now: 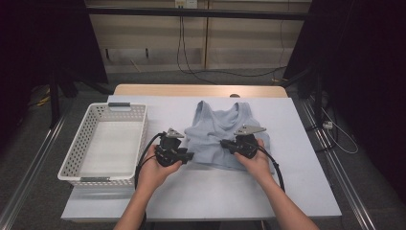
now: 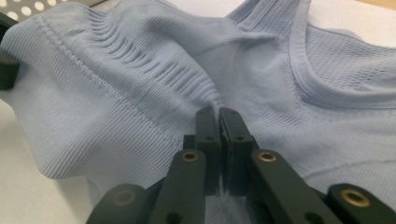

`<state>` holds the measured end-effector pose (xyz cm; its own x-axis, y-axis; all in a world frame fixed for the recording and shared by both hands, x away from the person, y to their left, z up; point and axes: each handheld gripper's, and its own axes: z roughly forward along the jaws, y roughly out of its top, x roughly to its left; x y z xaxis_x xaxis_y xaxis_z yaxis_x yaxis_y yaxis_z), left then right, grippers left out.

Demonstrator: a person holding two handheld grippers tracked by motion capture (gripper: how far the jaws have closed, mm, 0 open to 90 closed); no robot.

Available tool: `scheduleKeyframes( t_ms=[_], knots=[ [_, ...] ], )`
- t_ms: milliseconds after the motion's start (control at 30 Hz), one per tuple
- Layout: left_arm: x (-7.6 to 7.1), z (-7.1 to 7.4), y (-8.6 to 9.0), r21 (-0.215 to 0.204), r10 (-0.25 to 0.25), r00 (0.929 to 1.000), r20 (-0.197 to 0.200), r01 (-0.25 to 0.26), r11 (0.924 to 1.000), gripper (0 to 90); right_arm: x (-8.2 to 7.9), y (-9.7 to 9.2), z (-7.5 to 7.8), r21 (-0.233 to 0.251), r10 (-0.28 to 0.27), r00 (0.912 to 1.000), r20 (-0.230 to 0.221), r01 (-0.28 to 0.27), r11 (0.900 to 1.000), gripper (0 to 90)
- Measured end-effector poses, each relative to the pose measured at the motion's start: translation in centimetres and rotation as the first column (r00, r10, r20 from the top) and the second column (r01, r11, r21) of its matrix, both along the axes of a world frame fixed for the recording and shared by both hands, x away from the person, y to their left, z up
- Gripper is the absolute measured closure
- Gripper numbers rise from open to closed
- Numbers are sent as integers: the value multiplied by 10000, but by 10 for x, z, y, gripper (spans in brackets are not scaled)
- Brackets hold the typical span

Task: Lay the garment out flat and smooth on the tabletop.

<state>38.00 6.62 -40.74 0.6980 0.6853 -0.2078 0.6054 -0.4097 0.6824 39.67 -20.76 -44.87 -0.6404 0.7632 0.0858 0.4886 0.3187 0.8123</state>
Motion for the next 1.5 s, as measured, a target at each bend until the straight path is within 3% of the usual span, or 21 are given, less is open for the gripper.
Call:
scheduleKeyframes(
  t_ms=[133,333,567,767,1000,1200,1500],
  knots=[
    [-2,3,-1,-115,-44,9999,-97,43,9999,846,-1,2,0,-130,122,9999,26,-121,9998,860],
    [-1,10,4,-322,-7,9989,-458,-8,9995,869,-2,1,0,-133,168,9999,-29,-169,9998,830],
    [-2,21,8,-553,-65,9983,-575,33,9985,870,-7,0,1,-107,159,9999,-46,-159,9998,594],
    [-2,22,8,-502,-19,9981,-613,-12,9987,870,-19,-8,6,-187,30,10000,-19,-30,9998,474],
    [0,22,10,-568,100,9969,-780,-144,9983,871,-40,-30,13,-525,-176,9998,30,177,9985,382],
    [1,23,9,-530,96,9965,-833,-140,9985,871,-50,-52,13,-666,-688,9976,-42,684,9954,375],
    [6,20,9,-288,165,9955,-930,-193,9994,871,-77,-95,9,-1364,-1304,9912,-216,1263,9826,407]
  ],
)
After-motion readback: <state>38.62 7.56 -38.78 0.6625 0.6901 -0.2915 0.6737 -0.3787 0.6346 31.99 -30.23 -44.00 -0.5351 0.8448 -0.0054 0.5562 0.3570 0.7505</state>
